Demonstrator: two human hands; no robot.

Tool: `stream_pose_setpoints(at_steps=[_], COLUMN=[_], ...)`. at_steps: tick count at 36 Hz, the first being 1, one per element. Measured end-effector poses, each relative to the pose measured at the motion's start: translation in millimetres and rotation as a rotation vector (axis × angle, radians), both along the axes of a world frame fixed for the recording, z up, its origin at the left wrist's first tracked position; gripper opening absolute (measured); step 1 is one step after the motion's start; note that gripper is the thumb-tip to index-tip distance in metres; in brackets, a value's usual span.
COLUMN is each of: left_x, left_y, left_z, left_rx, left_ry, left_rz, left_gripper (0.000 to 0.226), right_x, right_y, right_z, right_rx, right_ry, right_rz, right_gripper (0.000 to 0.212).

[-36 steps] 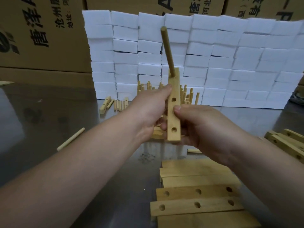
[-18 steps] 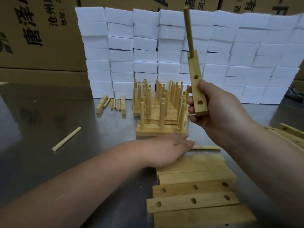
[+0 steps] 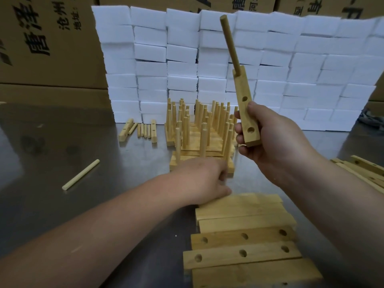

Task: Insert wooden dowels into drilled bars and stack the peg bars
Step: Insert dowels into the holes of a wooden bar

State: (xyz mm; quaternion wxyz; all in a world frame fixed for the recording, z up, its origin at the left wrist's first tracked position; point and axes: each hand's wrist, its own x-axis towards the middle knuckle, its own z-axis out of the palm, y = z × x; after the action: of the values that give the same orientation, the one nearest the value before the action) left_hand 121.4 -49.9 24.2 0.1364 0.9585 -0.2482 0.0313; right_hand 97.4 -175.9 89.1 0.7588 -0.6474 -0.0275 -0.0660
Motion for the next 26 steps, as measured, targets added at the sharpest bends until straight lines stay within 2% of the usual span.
stream_pose_setpoints(at_steps=[2, 6, 10, 14, 21, 26], left_x=[0.6, 0.8, -1.6, -5.4, -9.0, -8.9], left_y=[0.1, 2.8, 3.8, 1.8, -3.5, -6.0], left_z=[-1.2, 0.0, 3.7, 4.9, 2.3, 2.4], left_rx=[-0.020, -0.048, -0.085, -0.087, -0.072, -0.155], left_ry=[0.100, 0.205, 0.283, 0.326, 0.279, 0.264], left_rz=[-0.039, -0.085, -0.035, -0.053, -0.073, -0.043], left_gripper=[0.031, 0.022, 0.034, 0.027, 0.012, 0.017], right_x=[0.1, -0.9, -2.5, -2.3, -2.3, -0.9], right_y=[0.3, 1.0, 0.1, 0.4, 0.6, -1.4], right_z=[-0.5, -0.2, 2.0, 1.8, 2.4, 4.1], right_rx=[-0.014, -0.013, 0.029, 0.040, 0.132, 0.160], right_ry=[0.003, 0.000, 0.009, 0.017, 0.038, 0.048], right_rz=[-0.004, -0.012, 0.000, 0.008, 0.014, -0.014], right_gripper=[0.026, 0.021, 0.017, 0.020, 0.025, 0.026])
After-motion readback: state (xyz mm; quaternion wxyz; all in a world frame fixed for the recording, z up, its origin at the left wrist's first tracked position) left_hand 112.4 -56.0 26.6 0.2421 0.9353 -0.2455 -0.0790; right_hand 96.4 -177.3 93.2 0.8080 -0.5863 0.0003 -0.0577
